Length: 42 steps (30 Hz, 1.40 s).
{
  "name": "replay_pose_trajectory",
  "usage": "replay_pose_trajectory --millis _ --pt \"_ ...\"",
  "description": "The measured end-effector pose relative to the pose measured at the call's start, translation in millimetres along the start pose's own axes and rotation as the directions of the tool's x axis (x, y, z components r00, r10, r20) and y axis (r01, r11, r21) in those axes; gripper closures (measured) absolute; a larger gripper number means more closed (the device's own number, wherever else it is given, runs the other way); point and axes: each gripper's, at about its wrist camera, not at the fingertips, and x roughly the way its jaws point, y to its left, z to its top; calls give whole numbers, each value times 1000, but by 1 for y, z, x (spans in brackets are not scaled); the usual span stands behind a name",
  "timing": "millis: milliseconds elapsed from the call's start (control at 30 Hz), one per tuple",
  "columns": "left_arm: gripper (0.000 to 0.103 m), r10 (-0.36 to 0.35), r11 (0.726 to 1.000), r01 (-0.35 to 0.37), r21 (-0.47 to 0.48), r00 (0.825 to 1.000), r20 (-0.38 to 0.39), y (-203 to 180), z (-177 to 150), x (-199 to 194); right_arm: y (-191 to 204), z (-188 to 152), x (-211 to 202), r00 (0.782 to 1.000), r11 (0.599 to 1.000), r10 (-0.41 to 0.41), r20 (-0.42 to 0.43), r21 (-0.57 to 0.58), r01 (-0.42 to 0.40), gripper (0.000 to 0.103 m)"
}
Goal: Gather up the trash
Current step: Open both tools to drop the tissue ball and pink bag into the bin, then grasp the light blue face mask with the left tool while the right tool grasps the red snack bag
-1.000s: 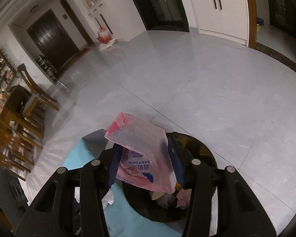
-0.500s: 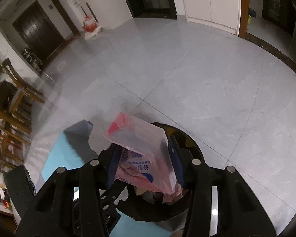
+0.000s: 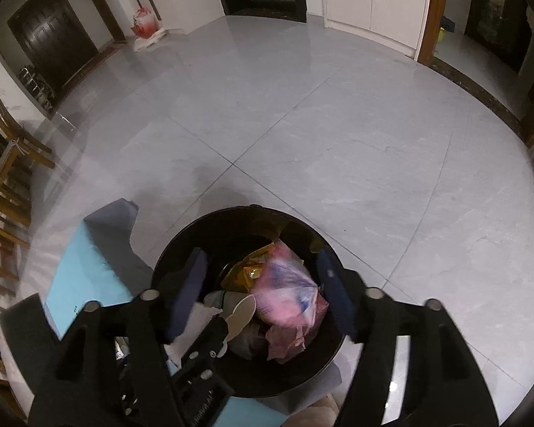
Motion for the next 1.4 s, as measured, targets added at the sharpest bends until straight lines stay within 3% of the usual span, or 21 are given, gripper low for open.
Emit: replay_pose_trajectory --millis 67,200,367,467,567,633,767,867,967,1100,1167,1233,1267,1300,1400 --pt "32 1 1000 -1 6 1000 15 0 -2 -7 3 1 -4 1000 1000 -16 18 -8 16 21" --pt "13 13 1000 -12 -13 997 77 10 -2 -30 6 0 -13 998 1000 -18 56 -14 18 17" --pt "5 28 998 -19 -64 987 157 35 -9 -72 13 -1 -23 996 1000 -12 88 -23 14 13" --pt "4 106 992 -87 -94 967 229 63 -21 -106 24 -3 -28 993 998 -27 115 -57 34 12" --pt "3 245 964 -200 -175 924 293 100 -39 -147 37 -6 -31 992 995 -20 126 -95 32 12" --pt "3 323 930 -237 -280 892 316 134 -55 -177 47 -9 -35 991 992 -16 136 -119 32 11" --pt "3 387 870 -227 -437 863 323 192 -91 -230 73 -22 -46 986 984 -1 168 -175 30 8" --pt "3 447 825 -235 -515 828 338 229 -118 -263 92 -32 -51 985 975 36 167 -222 2 8" --pt "3 506 752 -202 -627 786 355 275 -152 -290 113 -44 -55 983 959 76 165 -281 -27 8" --pt "3 583 634 -189 -750 754 303 330 -190 -309 143 -62 -62 975 930 133 176 -363 -61 8" --pt "3 600 610 -195 -768 747 287 349 -200 -315 160 -74 -65 968 910 174 178 -405 -90 8" --pt "3 634 566 -189 -803 722 277 368 -212 -324 178 -87 -68 960 879 228 166 -459 -129 8" --pt "3 648 536 -194 -822 719 253 379 -217 -326 186 -92 -69 956 863 251 155 -483 -148 8" --pt "3 645 523 -196 -830 727 235 390 -221 -328 196 -99 -70 951 843 278 138 -510 -173 8" --pt "3 596 503 -144 -852 772 221 417 -231 -323 217 -117 -69 938 798 335 88 -555 -233 8"
